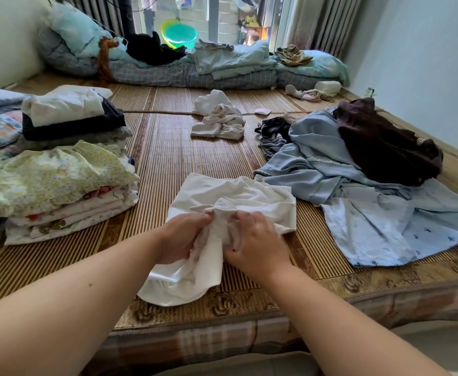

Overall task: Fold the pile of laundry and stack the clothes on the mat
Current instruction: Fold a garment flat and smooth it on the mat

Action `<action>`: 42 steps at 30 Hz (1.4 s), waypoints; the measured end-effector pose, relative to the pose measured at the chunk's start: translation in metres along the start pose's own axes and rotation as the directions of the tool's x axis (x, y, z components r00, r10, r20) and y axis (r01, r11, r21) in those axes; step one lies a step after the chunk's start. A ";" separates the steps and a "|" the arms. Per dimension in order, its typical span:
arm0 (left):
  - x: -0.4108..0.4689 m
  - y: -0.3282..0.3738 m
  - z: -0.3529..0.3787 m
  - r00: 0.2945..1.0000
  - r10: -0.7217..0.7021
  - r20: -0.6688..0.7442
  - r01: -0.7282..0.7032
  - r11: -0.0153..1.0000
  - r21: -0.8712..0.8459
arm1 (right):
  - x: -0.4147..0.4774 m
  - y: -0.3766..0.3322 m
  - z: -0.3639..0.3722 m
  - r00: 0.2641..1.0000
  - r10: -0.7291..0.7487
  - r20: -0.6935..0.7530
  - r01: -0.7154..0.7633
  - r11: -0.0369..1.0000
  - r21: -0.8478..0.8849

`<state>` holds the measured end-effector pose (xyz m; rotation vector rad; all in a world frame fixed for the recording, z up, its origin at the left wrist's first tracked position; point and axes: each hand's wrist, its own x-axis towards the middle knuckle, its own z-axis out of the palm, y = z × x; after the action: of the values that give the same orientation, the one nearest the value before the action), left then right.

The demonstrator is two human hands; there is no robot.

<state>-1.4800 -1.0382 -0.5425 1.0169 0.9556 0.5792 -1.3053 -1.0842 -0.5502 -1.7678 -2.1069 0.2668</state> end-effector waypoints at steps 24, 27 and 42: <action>-0.006 0.009 0.009 0.985 -0.042 -0.166 0.054 0.996 0.066 | -0.029 0.005 -0.023 0.941 0.090 0.327 -0.222 0.892 0.393; -0.007 0.009 0.013 0.978 0.009 -0.210 0.049 0.962 0.268 | -0.043 0.003 -0.037 0.979 0.058 0.195 -0.169 0.763 0.623; 0.012 -0.027 0.080 0.993 0.042 0.112 -0.113 0.038 0.993 | -0.086 0.049 -0.060 0.828 0.429 0.362 -0.532 0.804 0.264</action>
<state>-1.4045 -1.0765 -0.5553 2.4169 1.2573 -0.2324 -1.2248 -1.1642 -0.5281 -2.1002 -1.5794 1.0363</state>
